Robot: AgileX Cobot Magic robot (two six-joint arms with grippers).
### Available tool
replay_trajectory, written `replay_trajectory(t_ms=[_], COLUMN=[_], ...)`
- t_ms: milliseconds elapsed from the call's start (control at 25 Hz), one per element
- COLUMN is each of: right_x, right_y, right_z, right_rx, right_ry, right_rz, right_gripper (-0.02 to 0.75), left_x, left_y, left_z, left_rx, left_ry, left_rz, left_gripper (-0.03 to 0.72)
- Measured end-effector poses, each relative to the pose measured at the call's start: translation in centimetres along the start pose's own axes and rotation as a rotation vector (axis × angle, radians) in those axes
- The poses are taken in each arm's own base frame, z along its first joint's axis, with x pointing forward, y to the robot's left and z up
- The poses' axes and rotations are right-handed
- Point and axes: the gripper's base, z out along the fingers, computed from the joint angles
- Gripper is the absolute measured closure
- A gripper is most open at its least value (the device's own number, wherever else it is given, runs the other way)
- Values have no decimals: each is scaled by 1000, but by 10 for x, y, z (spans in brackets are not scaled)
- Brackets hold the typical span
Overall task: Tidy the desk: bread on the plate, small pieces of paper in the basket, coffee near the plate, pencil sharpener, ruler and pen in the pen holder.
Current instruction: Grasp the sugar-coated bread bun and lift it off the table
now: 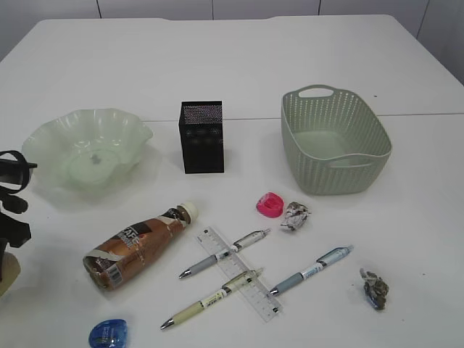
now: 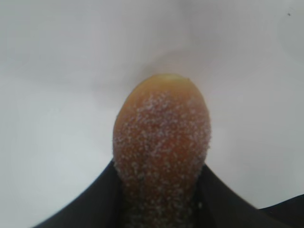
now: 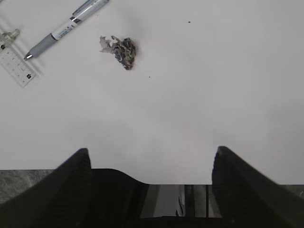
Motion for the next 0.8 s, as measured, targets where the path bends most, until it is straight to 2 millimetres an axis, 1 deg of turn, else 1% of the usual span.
replay_trajectory(t_ms=[80, 240, 320, 440, 560, 680, 800], right_x=[0, 0, 0, 0, 0, 0, 0], right_y=[0, 0, 0, -1, -1, -1, -1], right_z=[0, 0, 0, 0, 0, 0, 0], right_rx=[2, 4, 5, 7, 7, 7, 7], right_ry=[0, 0, -1, -1, -1, -1, -1], right_rz=[-1, -1, -2, -2, -2, -2, -2], right_gripper=[161, 160, 160, 160, 161, 161, 160], left_x=[4, 18, 23, 23, 15, 5, -10], left_y=[-1, -3, -4, -4, -3, -2, -1], left_z=[-8, -37, -54, -78, -95, -105, -109], left_rx=[8, 45, 73, 92, 100, 101, 101], left_ry=[-23, -149, -272, -498, -720, -877, -1002], left_rz=[-24, -61, -73, -87, -98, -103, -109], left_gripper=[453, 455, 455, 458, 459, 459, 459])
